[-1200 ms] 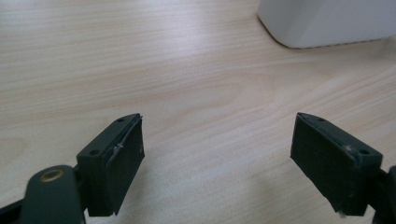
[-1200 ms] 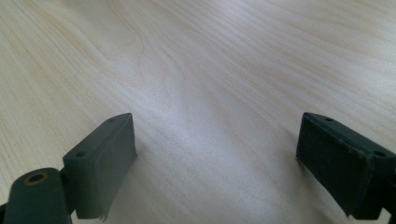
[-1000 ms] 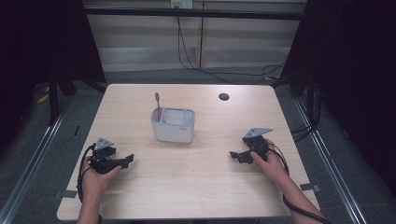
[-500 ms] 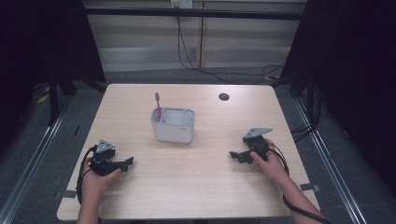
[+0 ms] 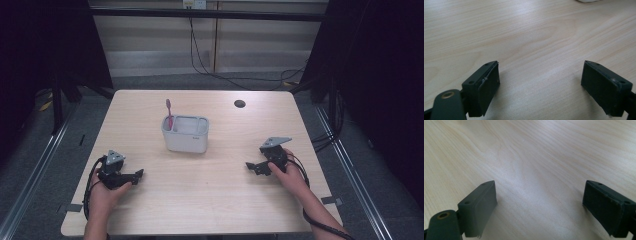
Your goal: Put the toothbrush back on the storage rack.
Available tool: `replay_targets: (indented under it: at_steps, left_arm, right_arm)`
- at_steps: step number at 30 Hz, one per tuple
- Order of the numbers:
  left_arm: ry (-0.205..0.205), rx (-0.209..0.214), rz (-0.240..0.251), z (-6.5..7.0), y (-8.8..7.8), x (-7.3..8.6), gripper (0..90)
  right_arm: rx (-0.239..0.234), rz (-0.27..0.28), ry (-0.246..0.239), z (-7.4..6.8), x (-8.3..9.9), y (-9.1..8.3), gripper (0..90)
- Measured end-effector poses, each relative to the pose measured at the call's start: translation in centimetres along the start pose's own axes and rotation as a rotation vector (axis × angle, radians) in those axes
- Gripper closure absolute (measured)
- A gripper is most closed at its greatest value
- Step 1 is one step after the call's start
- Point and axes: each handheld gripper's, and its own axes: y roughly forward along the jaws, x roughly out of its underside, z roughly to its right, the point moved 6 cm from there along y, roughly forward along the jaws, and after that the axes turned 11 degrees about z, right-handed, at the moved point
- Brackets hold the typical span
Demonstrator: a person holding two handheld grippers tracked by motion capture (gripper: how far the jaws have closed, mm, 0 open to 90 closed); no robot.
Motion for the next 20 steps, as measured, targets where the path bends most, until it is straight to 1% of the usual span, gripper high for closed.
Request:
replay_targets:
  at_steps: [5,20]
  left_arm:
    - [-0.005,0.0,0.002,0.03,0.02,0.0,14.7]
    - [-0.002,0.001,0.001,0.01,0.01,0.0,14.8]
  right_arm:
    - [0.0,0.0,0.0,0.0,0.0,0.0,11.2]
    - [0.0,0.0,-0.001,0.01,0.0,0.0,11.3]
